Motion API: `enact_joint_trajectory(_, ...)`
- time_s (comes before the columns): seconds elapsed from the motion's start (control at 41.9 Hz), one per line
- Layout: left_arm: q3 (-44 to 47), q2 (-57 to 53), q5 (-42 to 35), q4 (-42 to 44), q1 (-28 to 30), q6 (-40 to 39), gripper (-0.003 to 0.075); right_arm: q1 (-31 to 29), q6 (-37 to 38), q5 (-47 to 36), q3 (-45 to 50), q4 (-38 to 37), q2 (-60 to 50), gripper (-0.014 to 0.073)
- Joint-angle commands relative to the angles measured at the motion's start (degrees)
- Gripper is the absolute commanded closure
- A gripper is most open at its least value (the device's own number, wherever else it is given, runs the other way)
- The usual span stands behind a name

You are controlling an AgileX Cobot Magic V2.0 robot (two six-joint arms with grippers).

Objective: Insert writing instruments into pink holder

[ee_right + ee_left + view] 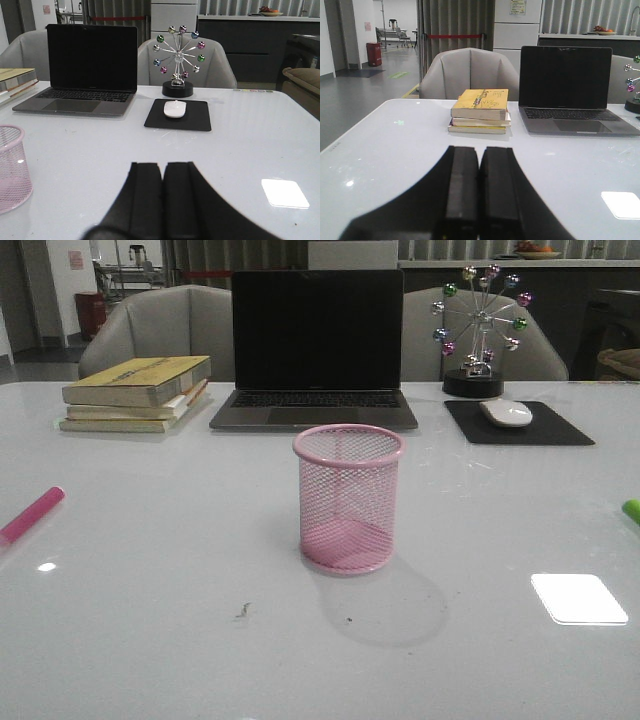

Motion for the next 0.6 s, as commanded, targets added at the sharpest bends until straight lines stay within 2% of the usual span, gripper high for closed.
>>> enact_joint_trajectory(0.0,0.38,-1.07,-5.32,-0.32,-0.19,-0.07,0.0629,-0.34,-0.11,-5.48,-0.22,0.13,-1.08,0.0543)
enact_joint_trajectory(0.167,-0.23,-1.07,-9.56,-0.21,-0.30,-0.07,0.0629,-0.34,-0.11,-8.95,-0.77,0.25,-1.08,0.0543)
enact_joint_trajectory(0.263,-3.74,-1.07,-11.00,-0.21,-0.52,-0.07,0.0629,-0.34,-0.11,-8.35,-4.16,0.49,-1.08,0.0543)
enact_joint_trajectory(0.406,-12.52,-0.57,-7.15,-0.21,-0.52,-0.07,0.0629,-0.34,-0.11,-2.84,-12.45,0.49,-0.96,0.0543)
enact_joint_trajectory(0.573,-24.55,3.69,3.77,-0.33,-0.52,-0.07,0.0629,-0.34,-0.11,8.16,-24.72,0.49,2.31,0.0543)
